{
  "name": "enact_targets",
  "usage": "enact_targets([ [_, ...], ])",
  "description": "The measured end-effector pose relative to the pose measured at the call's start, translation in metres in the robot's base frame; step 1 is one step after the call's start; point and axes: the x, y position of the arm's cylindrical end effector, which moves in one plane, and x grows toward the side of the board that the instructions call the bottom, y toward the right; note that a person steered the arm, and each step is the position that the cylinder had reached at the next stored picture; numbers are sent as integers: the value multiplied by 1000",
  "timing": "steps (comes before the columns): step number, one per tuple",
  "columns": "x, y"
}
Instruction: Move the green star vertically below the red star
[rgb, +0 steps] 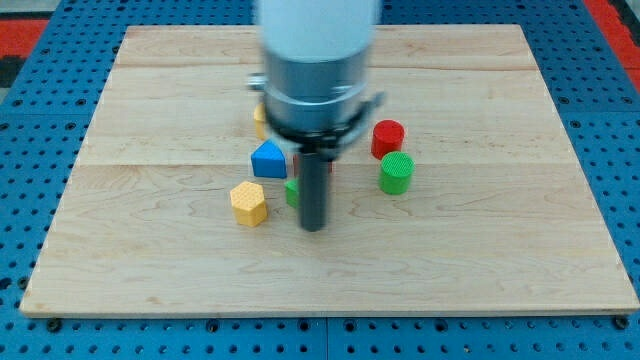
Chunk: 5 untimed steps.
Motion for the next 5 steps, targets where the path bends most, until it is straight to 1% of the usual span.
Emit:
enact_targets([
  [1, -11, -45],
  [2, -38, -23],
  [3, -48, -22],
  [5, -41, -2],
])
